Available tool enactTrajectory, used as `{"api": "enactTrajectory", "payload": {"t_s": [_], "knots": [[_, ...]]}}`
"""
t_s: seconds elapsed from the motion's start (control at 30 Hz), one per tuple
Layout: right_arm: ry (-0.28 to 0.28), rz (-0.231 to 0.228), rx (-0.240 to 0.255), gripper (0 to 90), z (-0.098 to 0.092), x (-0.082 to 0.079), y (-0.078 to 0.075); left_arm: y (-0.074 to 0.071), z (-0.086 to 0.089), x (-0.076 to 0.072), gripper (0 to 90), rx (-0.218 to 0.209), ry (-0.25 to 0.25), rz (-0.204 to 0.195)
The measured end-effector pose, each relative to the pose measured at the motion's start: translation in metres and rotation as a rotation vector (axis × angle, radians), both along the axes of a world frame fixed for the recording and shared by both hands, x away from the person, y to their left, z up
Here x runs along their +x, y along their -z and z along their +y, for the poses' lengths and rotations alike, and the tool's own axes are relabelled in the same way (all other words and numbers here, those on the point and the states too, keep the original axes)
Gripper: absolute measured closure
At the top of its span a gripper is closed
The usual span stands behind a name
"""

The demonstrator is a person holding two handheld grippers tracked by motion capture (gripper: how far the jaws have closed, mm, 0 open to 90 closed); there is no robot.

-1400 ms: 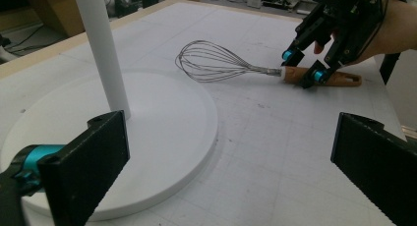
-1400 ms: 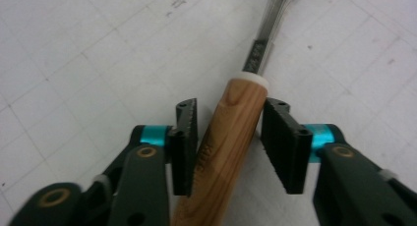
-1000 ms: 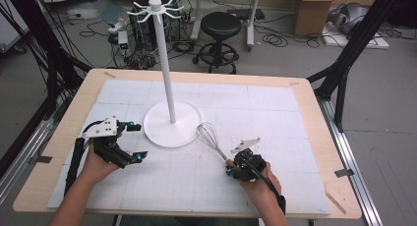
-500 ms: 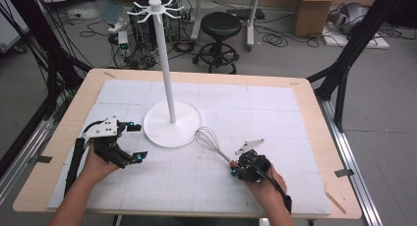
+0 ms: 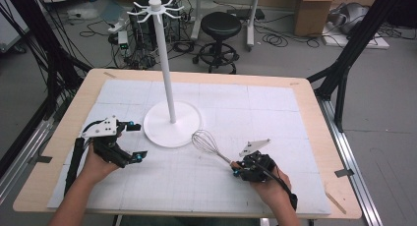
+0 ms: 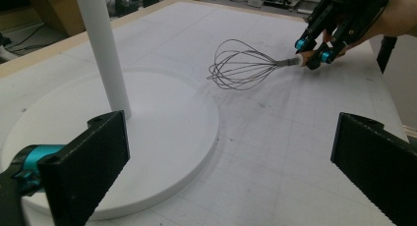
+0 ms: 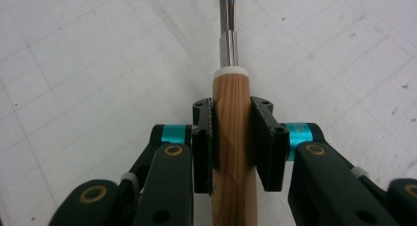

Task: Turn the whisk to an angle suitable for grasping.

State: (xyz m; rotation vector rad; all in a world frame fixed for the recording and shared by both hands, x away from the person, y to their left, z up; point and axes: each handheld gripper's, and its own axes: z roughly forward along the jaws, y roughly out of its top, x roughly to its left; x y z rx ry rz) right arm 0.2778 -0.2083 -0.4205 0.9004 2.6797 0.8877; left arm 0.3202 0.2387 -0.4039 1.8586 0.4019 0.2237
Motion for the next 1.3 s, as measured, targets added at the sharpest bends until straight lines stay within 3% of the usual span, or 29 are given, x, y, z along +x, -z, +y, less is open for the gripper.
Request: {"api": "enactTrajectory", "payload": {"t_s": [0.33,0.47,0.63,0.83,1.07,1.3], "knots": [[-0.098,-0.020,-0.023,72.8,0.016,0.003,-0.005,-0.002,0.002,0.000,1.7,-0.007,-0.008,-0.005],[-0.192,-0.025,-0.049,72.7,0.034,0.005,-0.004,-0.005,0.004,0.000,1.7,-0.011,-0.009,-0.013],[-0.245,-0.025,-0.053,72.8,0.051,0.007,-0.002,-0.006,0.004,0.000,1.7,-0.012,-0.011,-0.015],[-0.349,-0.018,-0.053,72.7,0.089,0.013,0.001,-0.007,0.005,0.000,1.7,-0.016,-0.011,-0.018],[-0.420,-0.020,-0.057,72.7,0.111,0.012,0.000,-0.008,0.005,0.000,1.7,-0.022,-0.012,-0.017],[-0.421,-0.015,-0.072,71.0,0.118,0.014,0.005,-0.008,0.005,0.000,1.7,-0.018,-0.011,-0.019]]}}
